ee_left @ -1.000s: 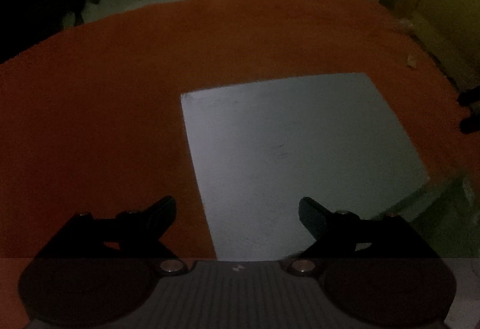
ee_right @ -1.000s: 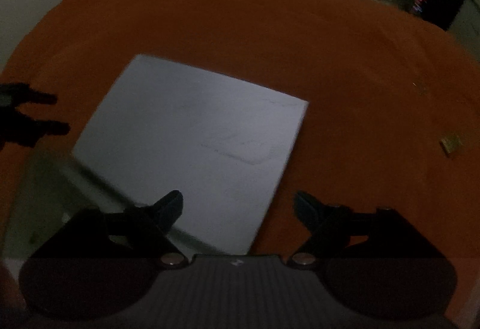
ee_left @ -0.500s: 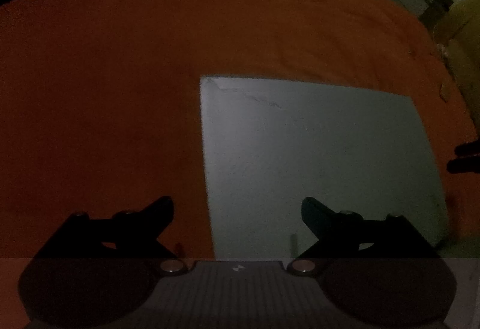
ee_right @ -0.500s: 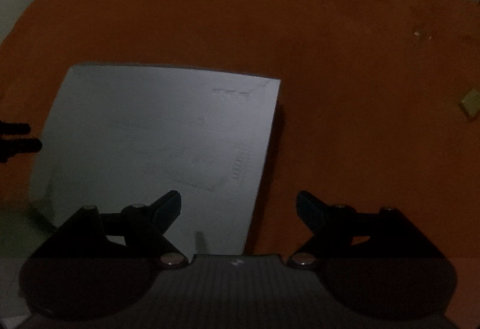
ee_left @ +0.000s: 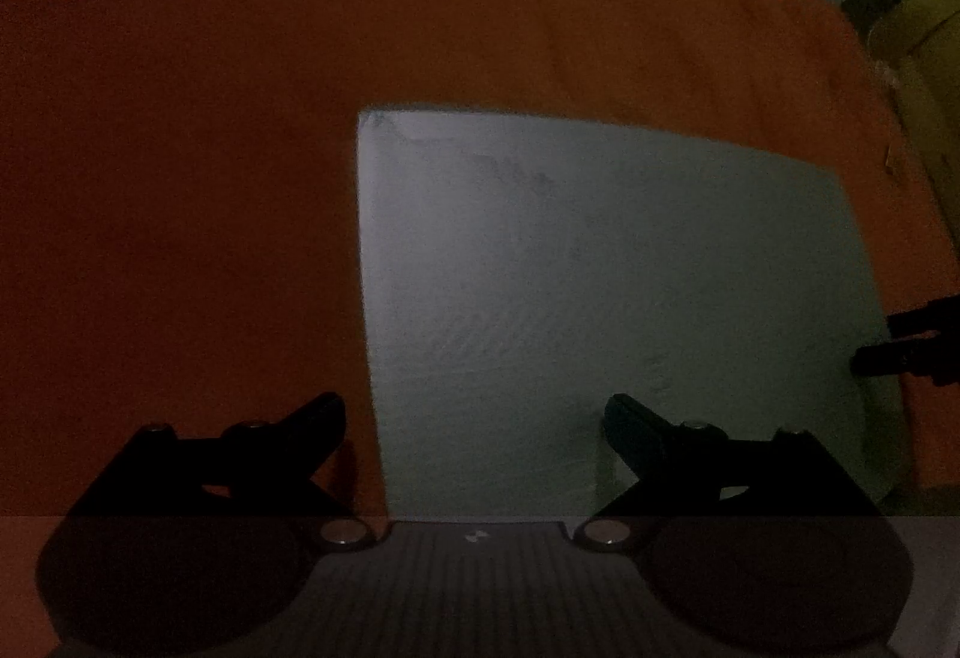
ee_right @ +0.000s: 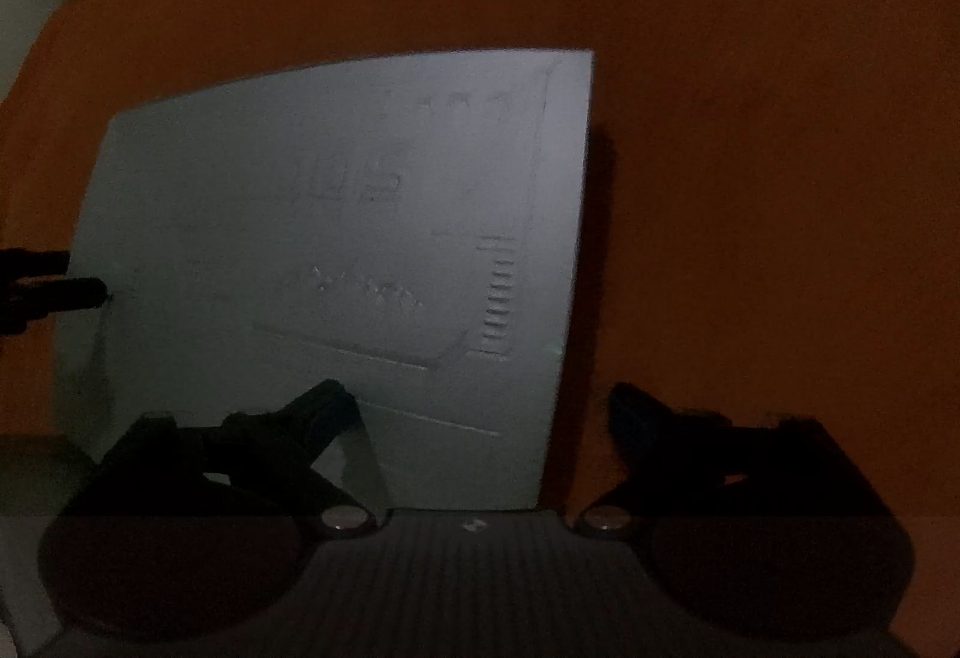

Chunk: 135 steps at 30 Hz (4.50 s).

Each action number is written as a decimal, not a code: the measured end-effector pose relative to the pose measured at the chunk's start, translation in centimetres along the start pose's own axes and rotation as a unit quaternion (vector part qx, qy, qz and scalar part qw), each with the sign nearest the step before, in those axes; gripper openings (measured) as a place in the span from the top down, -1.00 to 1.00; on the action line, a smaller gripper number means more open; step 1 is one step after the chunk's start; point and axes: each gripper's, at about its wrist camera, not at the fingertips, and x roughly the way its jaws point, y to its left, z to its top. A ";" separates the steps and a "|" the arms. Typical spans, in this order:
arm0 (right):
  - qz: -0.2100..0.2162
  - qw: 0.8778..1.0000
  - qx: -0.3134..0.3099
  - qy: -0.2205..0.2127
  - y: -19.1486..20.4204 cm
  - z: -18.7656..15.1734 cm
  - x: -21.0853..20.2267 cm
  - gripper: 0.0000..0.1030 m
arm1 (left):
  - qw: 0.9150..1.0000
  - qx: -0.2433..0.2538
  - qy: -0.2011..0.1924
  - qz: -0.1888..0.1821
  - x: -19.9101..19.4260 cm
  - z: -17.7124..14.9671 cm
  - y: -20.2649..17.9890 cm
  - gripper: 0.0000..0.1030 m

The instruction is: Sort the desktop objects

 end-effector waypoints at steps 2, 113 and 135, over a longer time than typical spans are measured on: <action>0.010 1.000 0.008 0.006 -0.1 0.0 0.3 -0.97 | 1.000 0.002 0.000 -0.002 1.0 0.7 -0.3 -1.00; -0.019 0.988 -0.115 -0.097 2.2 -30.0 -13.3 -1.00 | 0.997 0.015 -0.078 0.006 -4.0 -12.9 -15.7 -0.97; -0.047 0.987 -0.133 -0.082 3.1 -31.5 -7.9 -0.97 | 0.998 0.053 -0.038 0.024 -0.8 -15.4 -14.2 -0.85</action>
